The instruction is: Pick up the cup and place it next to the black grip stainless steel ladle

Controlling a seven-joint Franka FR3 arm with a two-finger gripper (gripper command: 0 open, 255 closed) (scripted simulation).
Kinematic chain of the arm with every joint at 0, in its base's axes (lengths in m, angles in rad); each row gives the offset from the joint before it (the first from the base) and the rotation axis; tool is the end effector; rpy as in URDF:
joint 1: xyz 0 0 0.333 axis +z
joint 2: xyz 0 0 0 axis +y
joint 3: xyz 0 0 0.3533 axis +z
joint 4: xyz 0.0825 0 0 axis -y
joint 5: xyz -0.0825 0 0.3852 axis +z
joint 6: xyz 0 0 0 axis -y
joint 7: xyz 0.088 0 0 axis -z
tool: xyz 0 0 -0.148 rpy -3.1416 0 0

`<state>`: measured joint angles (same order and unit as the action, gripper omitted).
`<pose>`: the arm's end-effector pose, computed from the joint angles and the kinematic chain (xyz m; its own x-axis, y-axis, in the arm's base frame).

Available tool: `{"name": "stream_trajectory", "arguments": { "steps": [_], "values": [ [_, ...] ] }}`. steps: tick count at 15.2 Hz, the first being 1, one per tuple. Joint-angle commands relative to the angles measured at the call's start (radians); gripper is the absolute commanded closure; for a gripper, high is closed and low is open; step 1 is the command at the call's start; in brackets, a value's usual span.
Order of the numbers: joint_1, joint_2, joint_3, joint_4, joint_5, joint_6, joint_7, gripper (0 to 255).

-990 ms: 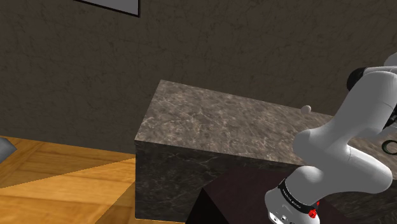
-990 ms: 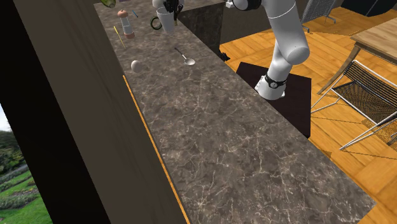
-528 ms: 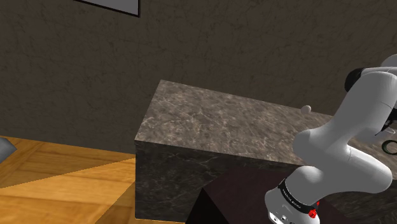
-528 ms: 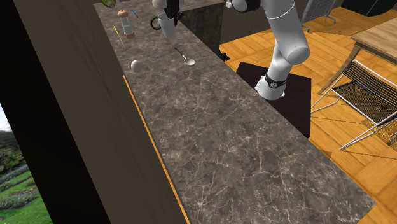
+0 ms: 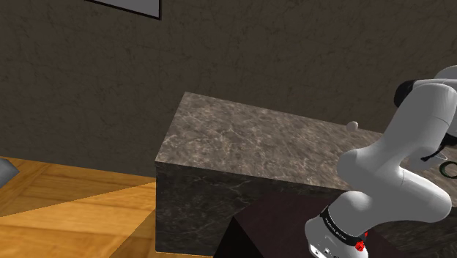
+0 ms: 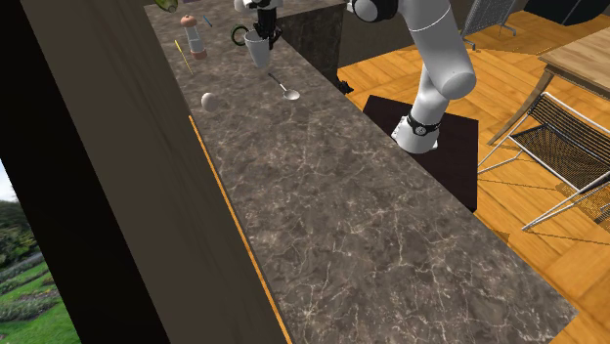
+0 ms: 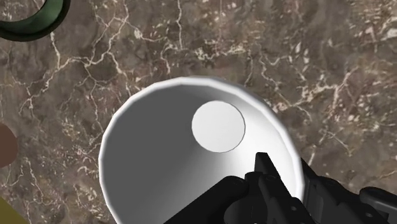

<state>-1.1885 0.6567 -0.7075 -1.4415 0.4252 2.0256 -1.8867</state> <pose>-0.0999 -0.7312 0.3668 0.9974 -0.0597 -0.0397 -0.0564 -0.9952 0.0802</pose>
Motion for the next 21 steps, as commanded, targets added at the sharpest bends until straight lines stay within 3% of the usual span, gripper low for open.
{"name": "stream_trajectory", "arguments": {
  "steps": [1, 7, 8, 13, 17, 21],
  "values": [
    [0.001, 0.001, 0.001, -0.004, 0.001, 0.006, 0.0, 255],
    [0.001, 0.001, 0.001, -0.004, 0.001, 0.006, 0.0, 255],
    [0.001, 0.001, 0.001, -0.003, 0.001, 0.006, 0.0, 0],
    [0.001, 0.001, 0.001, -0.003, 0.001, 0.006, 0.0, 0],
    [0.011, -0.049, -0.023, 0.049, -0.032, -0.088, 0.021, 0],
    [0.011, -0.049, -0.023, 0.049, -0.032, -0.088, 0.021, 0]
  ]
}}
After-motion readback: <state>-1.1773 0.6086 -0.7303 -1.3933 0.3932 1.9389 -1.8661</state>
